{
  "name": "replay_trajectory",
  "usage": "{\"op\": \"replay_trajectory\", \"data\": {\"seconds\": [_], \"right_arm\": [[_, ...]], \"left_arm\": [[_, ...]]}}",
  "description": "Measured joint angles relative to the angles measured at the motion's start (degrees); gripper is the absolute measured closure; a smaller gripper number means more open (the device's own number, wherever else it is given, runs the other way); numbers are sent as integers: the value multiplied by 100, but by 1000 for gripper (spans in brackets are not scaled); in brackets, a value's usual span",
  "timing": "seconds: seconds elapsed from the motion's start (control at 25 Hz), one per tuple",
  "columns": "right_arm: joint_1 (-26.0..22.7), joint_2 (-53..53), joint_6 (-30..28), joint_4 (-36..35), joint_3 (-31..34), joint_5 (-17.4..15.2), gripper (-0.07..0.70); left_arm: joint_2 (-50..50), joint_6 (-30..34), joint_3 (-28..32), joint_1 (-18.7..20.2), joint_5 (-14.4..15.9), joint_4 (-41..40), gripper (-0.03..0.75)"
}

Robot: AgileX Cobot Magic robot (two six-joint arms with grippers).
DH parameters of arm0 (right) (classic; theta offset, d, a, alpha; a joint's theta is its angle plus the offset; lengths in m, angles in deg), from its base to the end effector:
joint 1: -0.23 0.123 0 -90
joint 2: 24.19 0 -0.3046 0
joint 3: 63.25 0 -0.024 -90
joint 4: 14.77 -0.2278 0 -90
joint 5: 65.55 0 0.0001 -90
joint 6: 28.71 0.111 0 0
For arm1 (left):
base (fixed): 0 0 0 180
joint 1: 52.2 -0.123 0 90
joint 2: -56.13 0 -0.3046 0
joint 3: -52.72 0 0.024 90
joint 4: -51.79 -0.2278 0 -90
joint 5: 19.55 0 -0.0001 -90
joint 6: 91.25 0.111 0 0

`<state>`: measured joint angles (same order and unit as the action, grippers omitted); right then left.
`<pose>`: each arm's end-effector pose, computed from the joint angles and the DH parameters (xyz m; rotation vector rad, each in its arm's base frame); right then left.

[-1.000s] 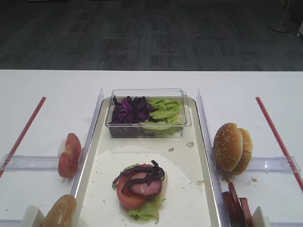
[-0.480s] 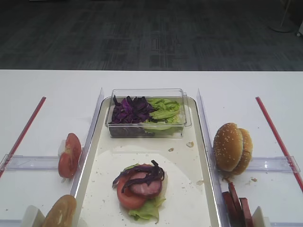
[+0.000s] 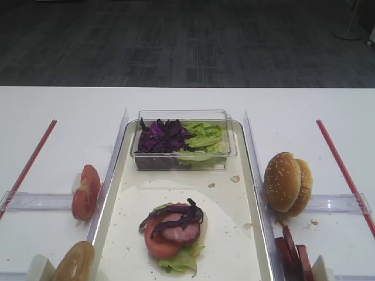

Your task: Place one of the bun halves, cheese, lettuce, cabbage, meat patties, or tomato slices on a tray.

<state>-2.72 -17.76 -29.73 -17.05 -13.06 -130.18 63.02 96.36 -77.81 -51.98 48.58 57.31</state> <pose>-0.0306 0.0056 0.2449 0.0323 2.1153 0.0069 -0.0349 -0.0098 0.2432 0.1602 2.1628 -0.0437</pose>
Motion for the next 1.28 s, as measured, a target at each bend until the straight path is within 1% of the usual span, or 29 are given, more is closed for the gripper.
{"op": "replay_trajectory", "data": {"seconds": [1.28], "right_arm": [[0, 0, -10, 0, 0, 0, 204]], "left_arm": [[-57, 99, 0, 0, 0, 58, 203]]}}
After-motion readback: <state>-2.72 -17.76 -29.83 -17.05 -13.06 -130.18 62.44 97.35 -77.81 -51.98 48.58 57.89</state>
